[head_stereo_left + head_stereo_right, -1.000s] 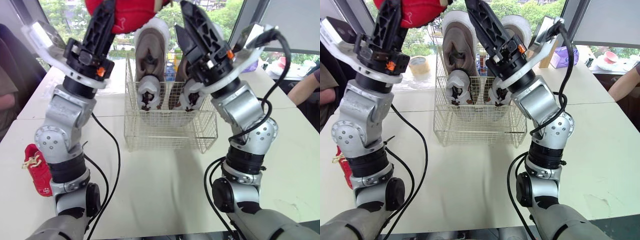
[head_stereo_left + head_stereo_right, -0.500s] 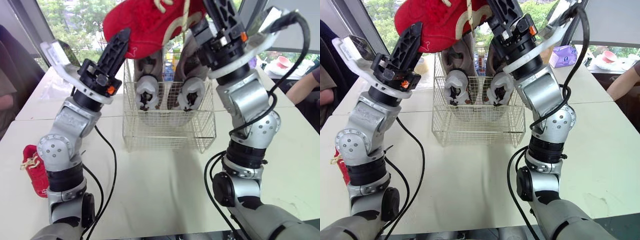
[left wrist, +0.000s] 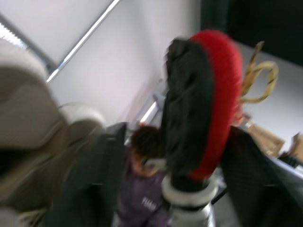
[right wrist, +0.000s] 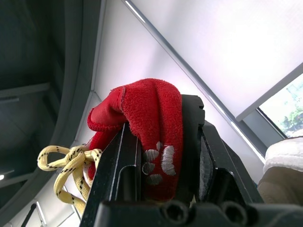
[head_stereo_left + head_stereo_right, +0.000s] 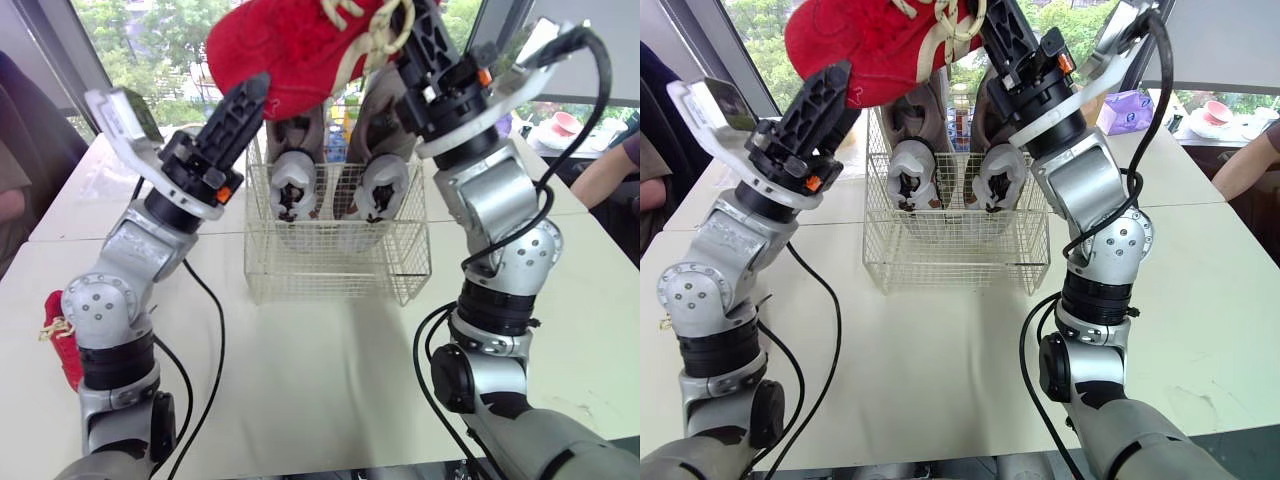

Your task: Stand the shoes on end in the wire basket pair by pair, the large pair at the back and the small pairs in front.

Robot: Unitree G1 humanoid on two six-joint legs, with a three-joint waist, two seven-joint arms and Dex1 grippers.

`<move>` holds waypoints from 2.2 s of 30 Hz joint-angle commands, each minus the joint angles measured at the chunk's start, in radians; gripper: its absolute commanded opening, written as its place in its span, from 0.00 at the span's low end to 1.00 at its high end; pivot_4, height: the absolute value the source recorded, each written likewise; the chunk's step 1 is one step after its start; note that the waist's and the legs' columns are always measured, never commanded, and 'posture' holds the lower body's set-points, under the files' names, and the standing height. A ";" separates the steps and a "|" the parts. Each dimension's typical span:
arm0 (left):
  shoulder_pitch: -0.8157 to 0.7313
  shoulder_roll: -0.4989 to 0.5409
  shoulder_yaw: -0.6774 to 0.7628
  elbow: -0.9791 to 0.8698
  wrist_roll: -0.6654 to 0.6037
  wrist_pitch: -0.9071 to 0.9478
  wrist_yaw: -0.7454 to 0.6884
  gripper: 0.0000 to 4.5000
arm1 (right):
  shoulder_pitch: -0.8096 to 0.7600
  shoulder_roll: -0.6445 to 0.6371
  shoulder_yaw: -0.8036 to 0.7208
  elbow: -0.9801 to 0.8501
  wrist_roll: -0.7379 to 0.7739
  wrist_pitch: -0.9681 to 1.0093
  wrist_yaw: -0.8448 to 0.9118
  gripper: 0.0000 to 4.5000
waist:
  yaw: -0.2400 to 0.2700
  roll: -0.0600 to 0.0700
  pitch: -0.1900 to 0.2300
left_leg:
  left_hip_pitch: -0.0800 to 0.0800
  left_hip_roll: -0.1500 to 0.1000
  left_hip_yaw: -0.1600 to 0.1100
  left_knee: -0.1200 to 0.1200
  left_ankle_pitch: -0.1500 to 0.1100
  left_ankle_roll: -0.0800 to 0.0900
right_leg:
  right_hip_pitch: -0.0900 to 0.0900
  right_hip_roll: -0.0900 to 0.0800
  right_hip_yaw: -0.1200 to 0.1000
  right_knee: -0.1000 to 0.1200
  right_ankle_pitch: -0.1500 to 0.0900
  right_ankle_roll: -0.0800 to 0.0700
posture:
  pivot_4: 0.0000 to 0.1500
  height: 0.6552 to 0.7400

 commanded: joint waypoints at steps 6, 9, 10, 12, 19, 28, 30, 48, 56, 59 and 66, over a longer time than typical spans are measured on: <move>0.170 0.101 -0.017 -0.191 0.081 0.030 0.135 1.00 | -0.103 -0.301 -0.093 0.106 0.031 0.102 0.316 0.20 | 0.010 0.000 0.000 | -0.001 0.000 0.000 0.000 -0.001 0.001 | 0.000 -0.001 0.000 -0.002 0.000 0.000 | 1.00 1.00; 0.249 0.117 -0.036 -0.296 0.072 0.028 0.211 1.00 | -0.150 -0.559 -0.051 0.240 -0.101 0.174 0.602 0.20 | 0.009 0.000 0.000 | -0.003 -0.001 0.000 0.000 -0.003 0.005 | 0.002 -0.003 0.000 -0.008 0.000 0.000 | 1.00 1.00; 0.268 0.124 -0.037 -0.316 0.067 0.026 0.225 1.00 | -0.163 -0.601 -0.038 0.269 -0.131 0.182 0.657 0.20 | 0.006 0.000 0.000 | -0.003 -0.001 0.000 0.000 -0.004 0.006 | 0.002 -0.005 0.000 -0.009 0.000 0.000 | 1.00 1.00; 0.306 0.142 -0.034 -0.349 0.071 0.022 0.251 1.00 | -0.177 -0.674 0.002 0.294 -0.210 0.189 0.775 0.20 | -0.001 0.000 0.000 | -0.003 -0.001 0.001 0.000 -0.004 0.007 | 0.002 -0.006 0.001 -0.010 0.000 0.000 | 1.00 1.00; 0.469 0.244 -0.010 -0.433 0.120 0.027 0.267 1.00 | -0.061 -0.813 0.171 0.193 -0.466 0.168 1.070 0.20 | 0.004 0.001 0.000 | -0.001 0.002 0.001 -0.004 -0.004 0.007 | 0.001 -0.003 0.001 -0.009 -0.002 -0.003 | 1.00 1.00; 0.578 0.341 0.041 -0.427 0.049 0.013 0.174 1.00 | 0.025 -0.794 0.264 0.160 -0.726 0.010 1.137 0.20 | 0.008 0.001 0.001 | -0.002 0.000 0.003 -0.002 -0.004 0.007 | 0.001 -0.007 0.001 -0.010 -0.002 -0.004 | 1.00 1.00; 0.580 0.350 0.044 -0.420 0.041 0.011 0.167 1.00 | 0.031 -0.782 0.272 0.167 -0.765 -0.018 1.137 0.20 | 0.006 0.001 0.001 | -0.002 0.000 0.003 -0.002 -0.004 0.007 | 0.001 -0.007 0.001 -0.010 -0.002 -0.004 | 1.00 1.00; 0.537 0.406 0.045 -0.352 -0.005 0.024 0.119 1.00 | 0.159 -0.768 0.261 0.090 -0.862 -0.035 1.154 0.93 | 0.005 0.001 0.001 | -0.001 0.000 0.002 -0.001 -0.004 0.006 | 0.002 -0.005 0.001 -0.009 -0.002 -0.004 | 1.00 1.00; 0.622 0.452 0.128 -0.322 -0.061 0.046 0.059 1.00 | 0.083 -0.790 0.129 0.042 -0.666 0.151 1.140 0.99 | 0.005 0.001 0.001 | -0.001 0.001 0.002 -0.001 -0.004 0.006 | 0.002 -0.004 0.001 -0.009 -0.002 -0.004 | 1.00 1.00; 0.637 0.461 0.145 -0.310 -0.075 0.048 0.045 1.00 | 0.053 -0.796 0.077 0.025 -0.572 0.226 1.140 0.99 | 0.007 0.001 0.001 | 0.000 0.001 0.002 -0.001 -0.004 0.006 | 0.002 -0.005 0.001 -0.008 -0.002 -0.004 | 1.00 1.00; 0.637 0.489 0.208 -0.232 -0.010 0.040 0.137 1.00 | 0.067 -0.837 0.087 -0.025 -0.536 0.264 1.187 0.99 | 0.006 0.001 0.001 | 0.000 0.000 0.002 -0.001 -0.004 0.006 | 0.002 -0.006 0.001 -0.009 -0.002 -0.004 | 1.00 1.00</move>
